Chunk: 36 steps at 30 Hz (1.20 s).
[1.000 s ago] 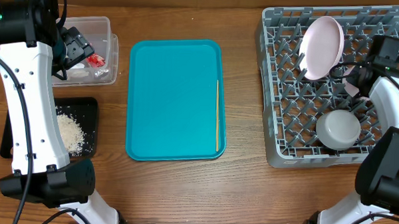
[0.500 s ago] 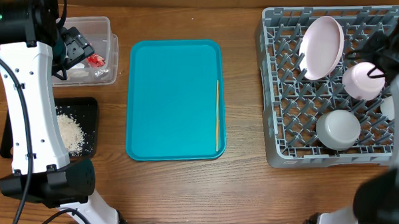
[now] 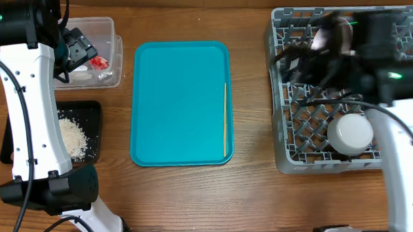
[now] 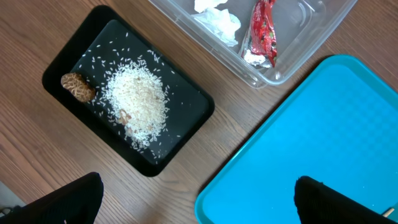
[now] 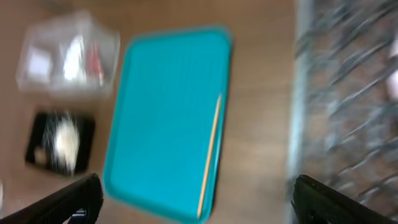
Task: Sort waste into correct bins and load items into the dishwasher
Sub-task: 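Reach the right gripper to the chopstick and grasp it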
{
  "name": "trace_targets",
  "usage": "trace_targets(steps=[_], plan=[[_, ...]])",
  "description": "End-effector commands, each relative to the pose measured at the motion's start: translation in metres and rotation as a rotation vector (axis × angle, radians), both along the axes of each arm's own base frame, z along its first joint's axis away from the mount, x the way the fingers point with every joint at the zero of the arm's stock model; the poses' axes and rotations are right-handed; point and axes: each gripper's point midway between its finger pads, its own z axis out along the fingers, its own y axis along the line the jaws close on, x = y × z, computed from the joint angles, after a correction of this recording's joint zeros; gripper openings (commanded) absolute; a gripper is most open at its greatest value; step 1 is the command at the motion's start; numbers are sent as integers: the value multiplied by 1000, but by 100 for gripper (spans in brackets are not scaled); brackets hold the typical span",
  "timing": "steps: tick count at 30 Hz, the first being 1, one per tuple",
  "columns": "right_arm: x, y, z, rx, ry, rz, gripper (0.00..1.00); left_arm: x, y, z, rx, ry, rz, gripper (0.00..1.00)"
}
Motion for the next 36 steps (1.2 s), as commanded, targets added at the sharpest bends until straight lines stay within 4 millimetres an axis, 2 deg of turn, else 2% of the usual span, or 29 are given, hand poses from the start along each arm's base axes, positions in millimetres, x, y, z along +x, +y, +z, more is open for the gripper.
trace_targets(steps=[1,5,6,10,13,17,21,24,36], plan=[[-18,39,-14,-42,26,112,100,-4,-1,5,-5,-16,10,100],[-32,85,-40,-57,53,228,100,-4,-1,5,-5,-15,10,100],[-32,94,-51,-62,75,207,100,-4,-1,5,-4,-16,10,100],[-25,107,-102,-153,171,18,100,-4,-1,5,-5,-15,10,100],[-26,121,-141,-234,227,19,100,-4,-1,5,-5,-15,10,100],[-33,135,-189,-300,319,29,92,-4,-1,5,-5,-15,10,100],[-39,138,-222,-350,388,10,84,-4,-1,5,-5,-16,10,100],[-41,137,-236,-365,424,-19,78,-4,-1,5,-5,-15,10,100],[-36,138,-270,-385,429,-31,78,-4,-1,5,-4,-16,10,100]])
